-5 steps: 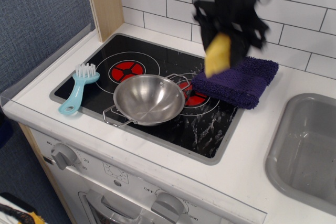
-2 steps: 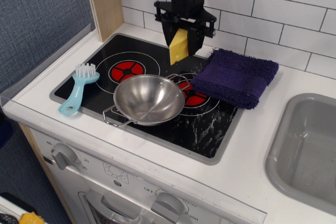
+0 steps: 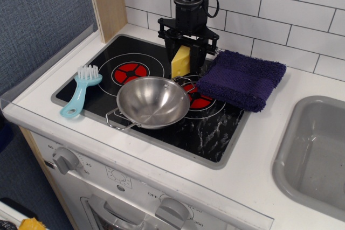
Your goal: Place the cheese above the silver pan and next to the purple rag.
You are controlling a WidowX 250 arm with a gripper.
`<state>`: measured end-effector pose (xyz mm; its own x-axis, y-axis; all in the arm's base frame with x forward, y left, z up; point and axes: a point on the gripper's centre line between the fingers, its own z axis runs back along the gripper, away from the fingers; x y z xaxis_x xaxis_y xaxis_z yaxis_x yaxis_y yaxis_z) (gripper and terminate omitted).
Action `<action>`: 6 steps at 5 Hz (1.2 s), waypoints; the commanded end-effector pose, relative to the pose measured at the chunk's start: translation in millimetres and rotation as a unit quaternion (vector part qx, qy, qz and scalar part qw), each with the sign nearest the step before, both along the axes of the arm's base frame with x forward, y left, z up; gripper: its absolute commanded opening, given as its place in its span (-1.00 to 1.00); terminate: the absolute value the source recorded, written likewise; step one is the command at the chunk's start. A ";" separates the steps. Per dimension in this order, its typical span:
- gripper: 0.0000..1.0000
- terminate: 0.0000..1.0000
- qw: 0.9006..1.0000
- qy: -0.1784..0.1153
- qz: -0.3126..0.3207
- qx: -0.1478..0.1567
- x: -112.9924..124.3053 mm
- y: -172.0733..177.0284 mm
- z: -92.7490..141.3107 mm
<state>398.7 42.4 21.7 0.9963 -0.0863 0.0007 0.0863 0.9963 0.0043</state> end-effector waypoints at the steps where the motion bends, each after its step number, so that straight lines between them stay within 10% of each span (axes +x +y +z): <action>1: 1.00 -1.00 1.000 -0.027 -0.002 0.008 3.5 2.9 23.9; 3: 1.00 -1.00 0.995 -0.099 -0.004 0.032 -1.0 -9.6 78.5; 6: 1.00 -1.00 0.996 -0.087 -0.009 0.030 -4.6 -14.7 77.8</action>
